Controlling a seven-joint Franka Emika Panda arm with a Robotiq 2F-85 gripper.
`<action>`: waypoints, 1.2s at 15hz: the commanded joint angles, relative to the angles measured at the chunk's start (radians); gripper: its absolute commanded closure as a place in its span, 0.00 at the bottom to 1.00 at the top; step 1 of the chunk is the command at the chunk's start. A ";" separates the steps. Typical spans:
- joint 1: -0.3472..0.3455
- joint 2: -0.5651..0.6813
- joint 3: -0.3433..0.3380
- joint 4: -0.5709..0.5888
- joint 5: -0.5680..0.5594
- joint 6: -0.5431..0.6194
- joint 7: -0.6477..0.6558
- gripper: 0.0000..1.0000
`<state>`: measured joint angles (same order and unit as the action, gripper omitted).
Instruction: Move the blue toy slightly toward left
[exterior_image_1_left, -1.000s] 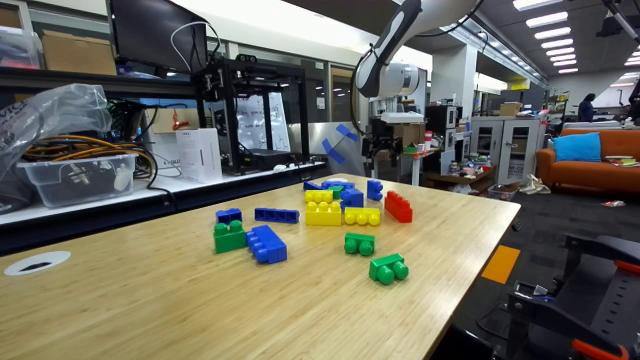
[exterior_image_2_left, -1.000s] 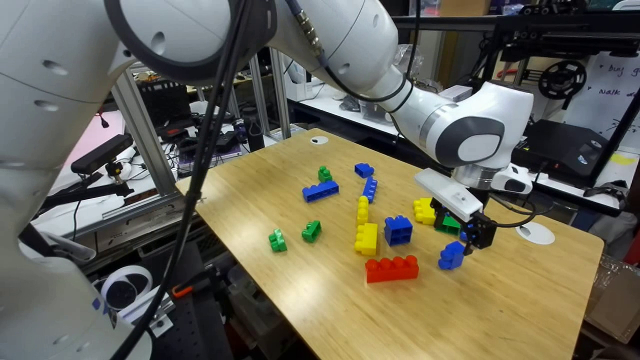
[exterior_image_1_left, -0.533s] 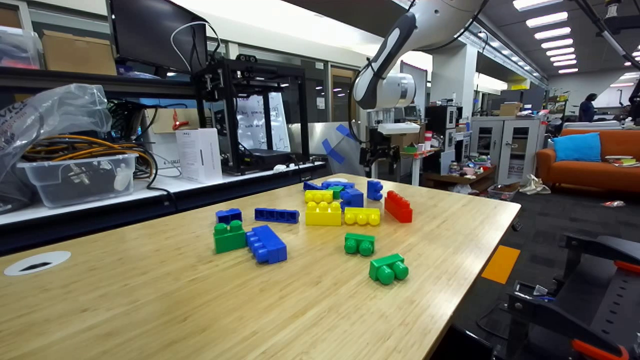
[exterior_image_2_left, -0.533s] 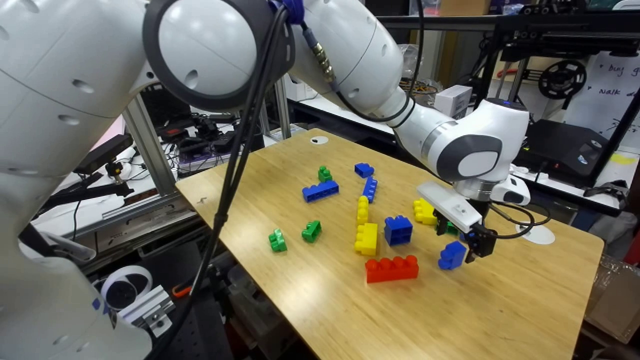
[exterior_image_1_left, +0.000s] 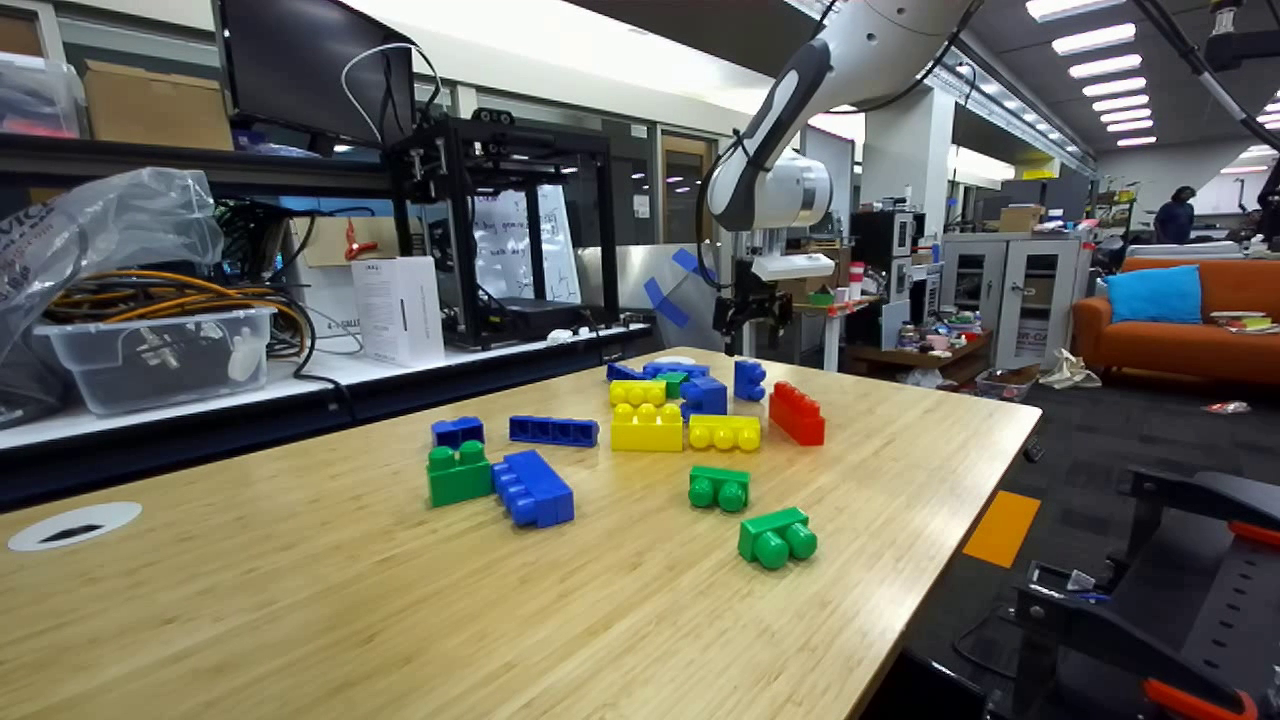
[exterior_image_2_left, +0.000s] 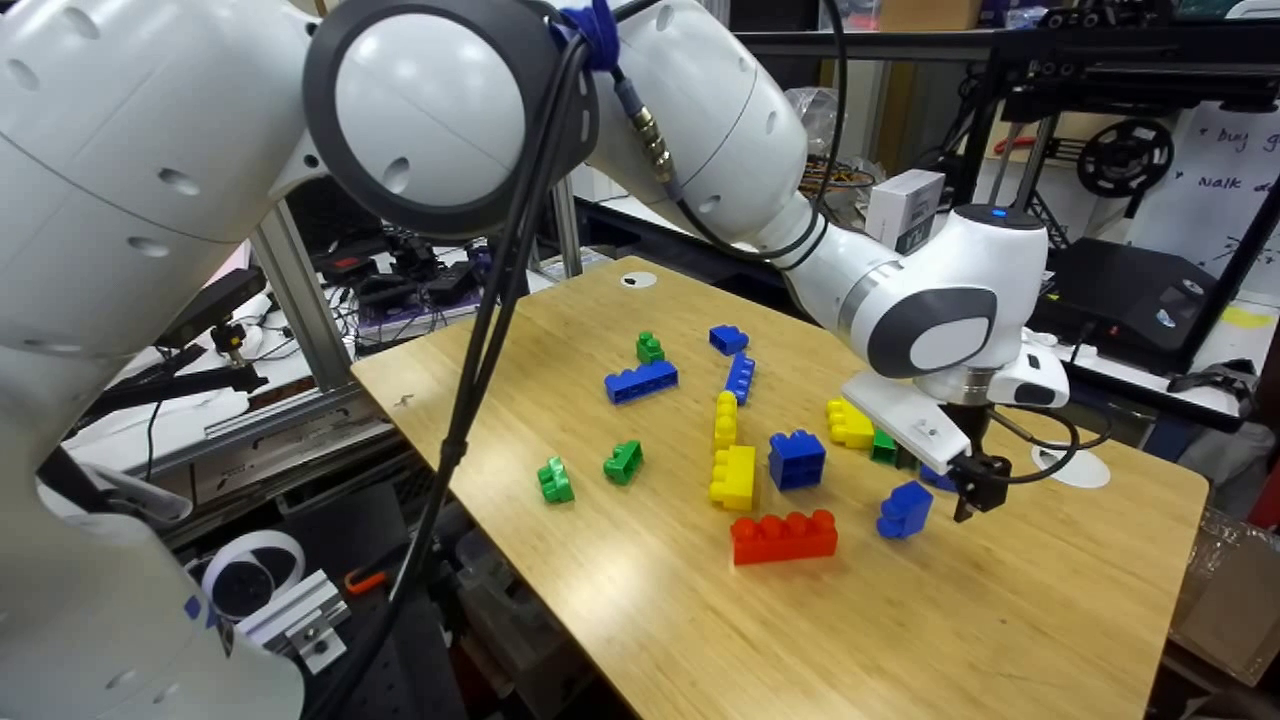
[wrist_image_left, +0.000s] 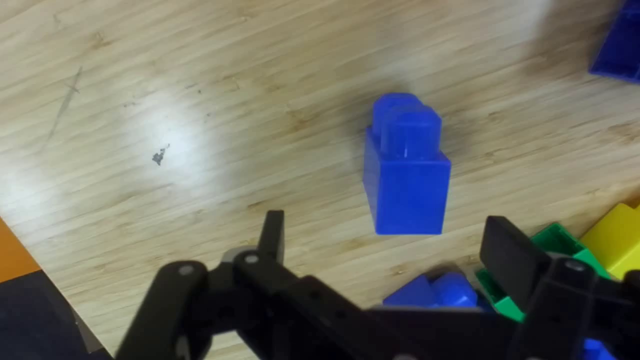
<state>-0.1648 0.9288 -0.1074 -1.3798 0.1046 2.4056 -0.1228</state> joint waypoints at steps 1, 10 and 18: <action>-0.013 -0.014 0.018 -0.037 -0.021 0.040 0.015 0.00; -0.014 -0.041 0.046 -0.141 -0.014 0.082 -0.012 0.00; -0.017 -0.037 0.049 -0.183 -0.018 0.166 -0.004 0.00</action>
<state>-0.1656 0.9210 -0.0696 -1.5150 0.1044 2.5311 -0.1235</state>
